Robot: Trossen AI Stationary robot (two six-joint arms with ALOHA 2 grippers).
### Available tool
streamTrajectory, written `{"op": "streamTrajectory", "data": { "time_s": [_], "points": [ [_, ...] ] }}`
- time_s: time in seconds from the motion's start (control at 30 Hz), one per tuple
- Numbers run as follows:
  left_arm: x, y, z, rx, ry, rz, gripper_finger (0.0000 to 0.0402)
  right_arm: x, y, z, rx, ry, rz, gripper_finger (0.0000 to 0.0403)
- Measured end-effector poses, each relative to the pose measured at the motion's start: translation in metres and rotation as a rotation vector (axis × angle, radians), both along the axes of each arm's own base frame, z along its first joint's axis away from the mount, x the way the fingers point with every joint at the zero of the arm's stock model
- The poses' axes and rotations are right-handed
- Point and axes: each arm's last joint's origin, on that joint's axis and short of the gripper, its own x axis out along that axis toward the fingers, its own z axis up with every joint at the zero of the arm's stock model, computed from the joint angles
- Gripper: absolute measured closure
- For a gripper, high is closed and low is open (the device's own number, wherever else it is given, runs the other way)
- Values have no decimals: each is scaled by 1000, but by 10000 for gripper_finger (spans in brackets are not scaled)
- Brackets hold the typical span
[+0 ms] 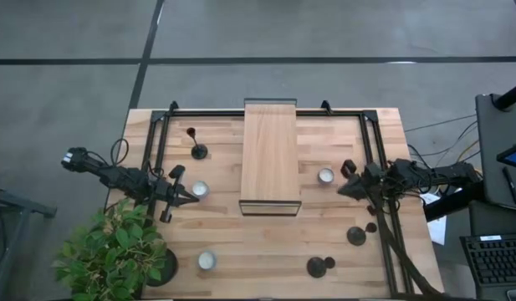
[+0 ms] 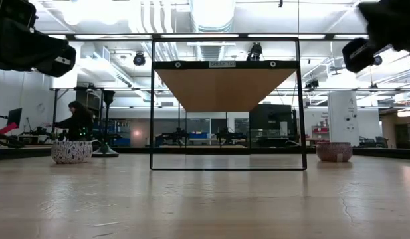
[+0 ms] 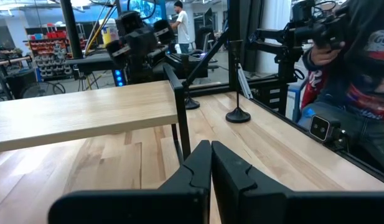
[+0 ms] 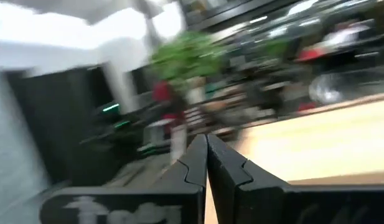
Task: Pick & Place candle stick holders
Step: Put the middle black candle holder on the shelf
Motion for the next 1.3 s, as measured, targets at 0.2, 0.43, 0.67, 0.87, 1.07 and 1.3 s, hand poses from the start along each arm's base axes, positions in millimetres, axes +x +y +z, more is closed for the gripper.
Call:
{"op": "streamTrajectory", "data": {
  "time_s": [0.2, 0.43, 0.67, 0.87, 1.07, 1.3],
  "points": [
    [0, 0, 0, 0, 1, 0, 392, -1, 5, 13, 93, 69, 195, 393],
    [0, 0, 0, 0, 1, 0, 392, 3, 7, 42, 19, 283, 195, 350],
    [0, 0, 0, 0, 1, 1, 392, 17, 10, 73, 19, 520, 143, 269],
    [0, 0, 0, 1, 1, 0, 392, 35, 10, 107, -106, 699, 67, 201],
    [0, 0, 0, 0, 1, 0, 392, 49, 12, 130, -162, 953, 64, 171],
    [0, 0, 0, 1, 2, 0, 392, 50, 21, 145, -250, 1198, 126, 170]
  ]
}}
